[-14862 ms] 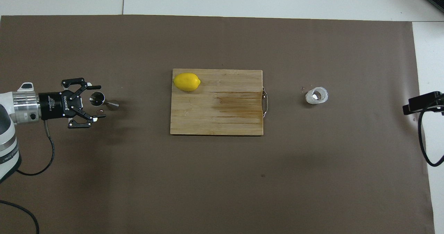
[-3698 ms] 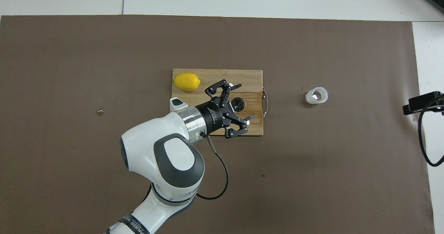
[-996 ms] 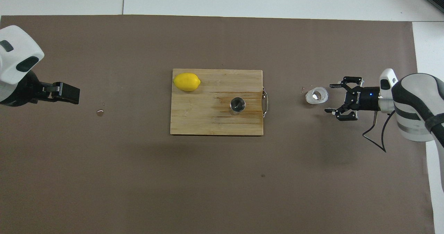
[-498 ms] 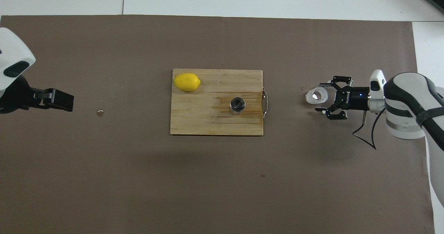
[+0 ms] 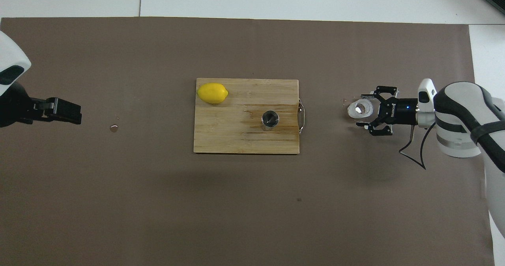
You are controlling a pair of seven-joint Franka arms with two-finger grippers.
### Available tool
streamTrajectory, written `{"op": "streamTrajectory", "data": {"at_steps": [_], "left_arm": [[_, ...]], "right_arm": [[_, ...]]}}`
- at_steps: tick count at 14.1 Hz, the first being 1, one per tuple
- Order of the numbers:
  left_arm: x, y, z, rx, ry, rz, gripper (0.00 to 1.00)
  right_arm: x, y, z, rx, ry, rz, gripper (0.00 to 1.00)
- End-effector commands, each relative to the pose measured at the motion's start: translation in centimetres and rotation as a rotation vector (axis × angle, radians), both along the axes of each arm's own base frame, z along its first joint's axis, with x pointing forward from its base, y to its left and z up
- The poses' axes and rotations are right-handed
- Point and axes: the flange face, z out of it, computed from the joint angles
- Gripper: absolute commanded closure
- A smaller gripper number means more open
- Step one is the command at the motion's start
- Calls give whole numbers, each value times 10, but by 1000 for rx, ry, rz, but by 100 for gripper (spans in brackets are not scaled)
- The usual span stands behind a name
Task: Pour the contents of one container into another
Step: 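Grasp the small white cup with the right gripper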
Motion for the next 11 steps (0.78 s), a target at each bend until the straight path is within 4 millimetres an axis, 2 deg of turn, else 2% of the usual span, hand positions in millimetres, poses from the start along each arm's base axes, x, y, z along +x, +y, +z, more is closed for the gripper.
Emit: {"op": "streamTrajectory", "data": {"at_steps": [1,2,3,7,8,9,11], "left_arm": [[-8,-7,1,-10,-20,-1,0],[-9,-7,1,-10,-16,-2,0],[-9,-6,1,-9,-13,4,0],[-10,2,1,-7,-8,13,0],[-9,2,1,-7,-8,10,0],[-9,3,1,-7,-7,11,0],[-9,4,0,-7,-5,16,0]], "right_arm": [[5,0,-2,4,-28,-4,26],[6,0,-1,1,-33,-1,52],[7,0,1,-2,-44,8,61],[13,6,9,7,-46,8,63],[16,14,16,10,-37,0,63],[18,32,26,16,-13,-7,63],[21,52,54,-6,35,-24,63]]}}
